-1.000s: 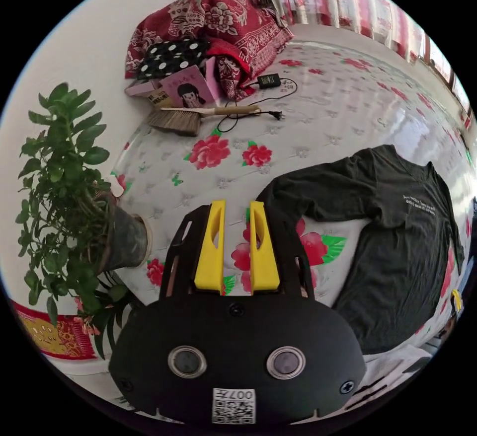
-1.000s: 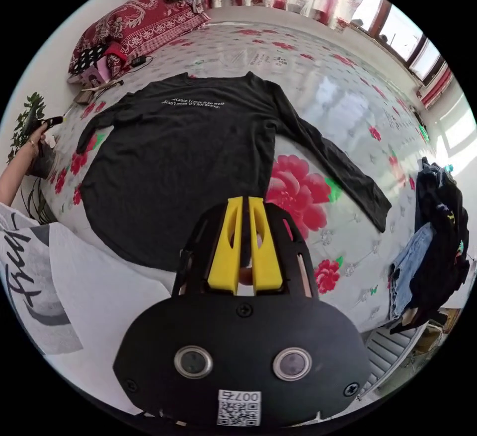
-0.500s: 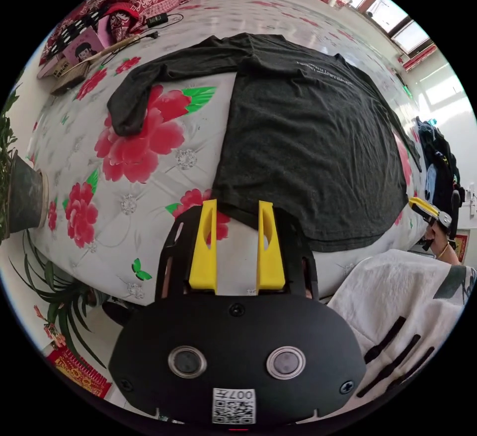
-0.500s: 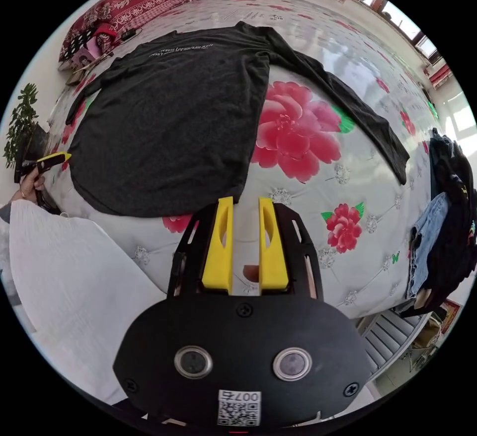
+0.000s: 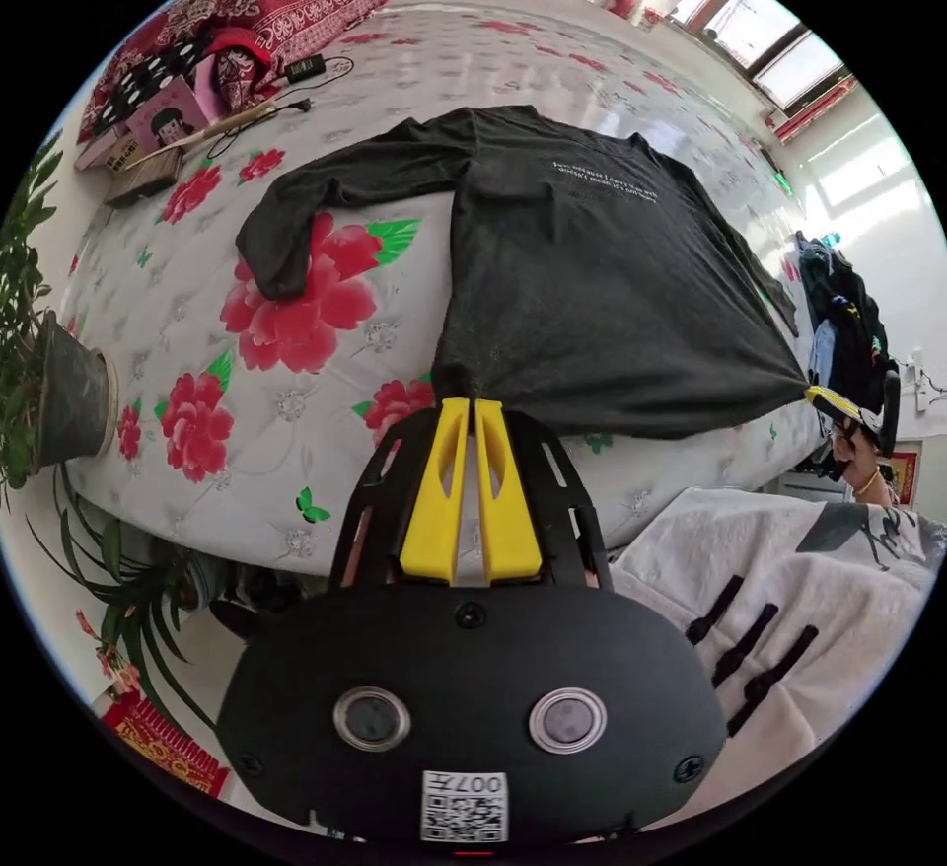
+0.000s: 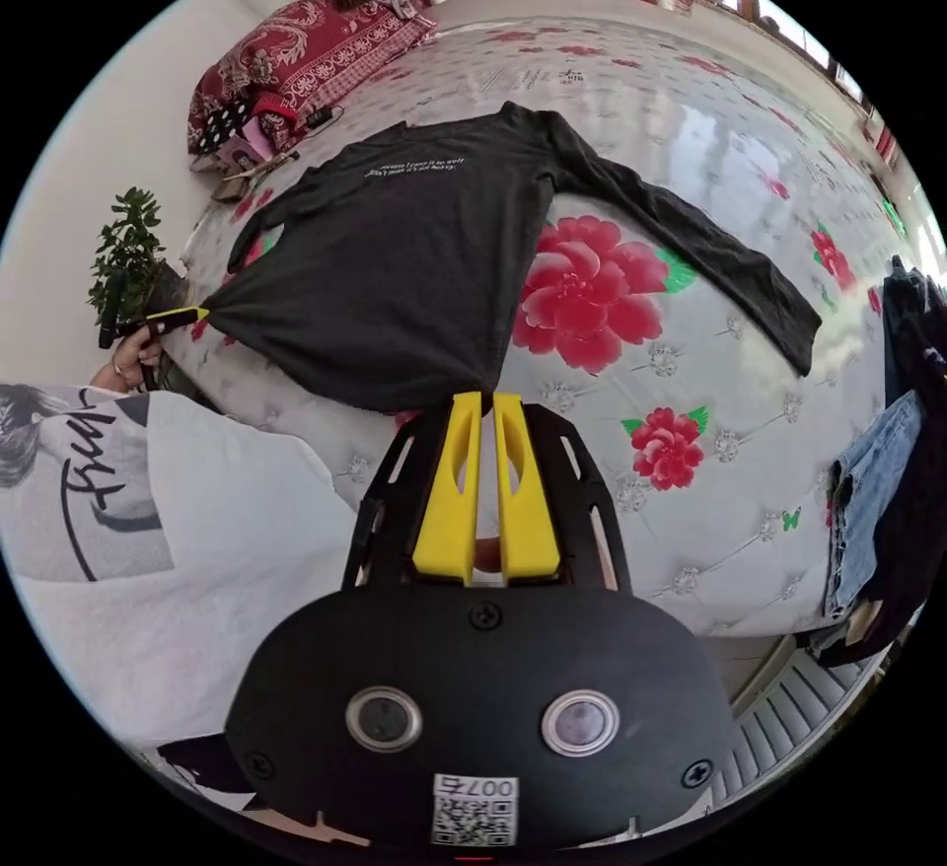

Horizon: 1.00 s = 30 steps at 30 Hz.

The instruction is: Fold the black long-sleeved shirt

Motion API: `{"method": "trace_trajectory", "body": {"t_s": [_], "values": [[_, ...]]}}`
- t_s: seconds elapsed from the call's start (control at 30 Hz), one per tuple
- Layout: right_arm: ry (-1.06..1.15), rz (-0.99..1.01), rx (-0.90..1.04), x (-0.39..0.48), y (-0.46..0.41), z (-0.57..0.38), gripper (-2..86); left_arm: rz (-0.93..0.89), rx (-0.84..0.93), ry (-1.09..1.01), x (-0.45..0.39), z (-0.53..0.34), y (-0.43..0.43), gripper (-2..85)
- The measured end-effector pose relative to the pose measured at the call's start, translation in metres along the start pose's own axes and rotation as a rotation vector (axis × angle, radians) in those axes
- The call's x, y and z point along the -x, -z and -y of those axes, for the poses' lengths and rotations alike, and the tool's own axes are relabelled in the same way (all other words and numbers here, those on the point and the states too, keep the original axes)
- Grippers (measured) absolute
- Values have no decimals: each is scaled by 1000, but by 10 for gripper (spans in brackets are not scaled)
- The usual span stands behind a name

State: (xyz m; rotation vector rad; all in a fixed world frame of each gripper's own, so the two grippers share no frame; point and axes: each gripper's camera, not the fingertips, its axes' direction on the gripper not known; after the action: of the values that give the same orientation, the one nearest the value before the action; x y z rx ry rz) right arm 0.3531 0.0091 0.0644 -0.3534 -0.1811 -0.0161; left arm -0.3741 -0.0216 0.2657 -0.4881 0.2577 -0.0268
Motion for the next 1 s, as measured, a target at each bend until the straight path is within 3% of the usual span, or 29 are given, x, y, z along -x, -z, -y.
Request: {"method": "trace_trajectory", "body": {"t_s": [0.2, 0.37, 0.5, 0.57, 0.67, 0.77, 1.0], "values": [[-13, 18, 131, -19, -31, 16, 1, -20, 102, 70, 15, 20, -40, -9], [21, -12, 151, -30, -20, 84, 0, -105, 27, 75, 18, 95, -9, -10], [52, -82, -57, -27, 64, 156, -1, -143, -181, 34, 12, 161, 83, -10], [73, -43, -257, -19, 130, 170, -1, -160, -297, -14, 7, 168, 130, -10], [103, 3, -428, -7, 188, 156, 0, -180, -454, -94, 4, 147, 187, -9], [135, 20, -473, 2, 206, 119, 0, -183, -486, -140, 11, 104, 203, -10], [39, 82, -256, -4, 150, 34, 1, -267, -268, -45, 48, -7, 130, -10]]}}
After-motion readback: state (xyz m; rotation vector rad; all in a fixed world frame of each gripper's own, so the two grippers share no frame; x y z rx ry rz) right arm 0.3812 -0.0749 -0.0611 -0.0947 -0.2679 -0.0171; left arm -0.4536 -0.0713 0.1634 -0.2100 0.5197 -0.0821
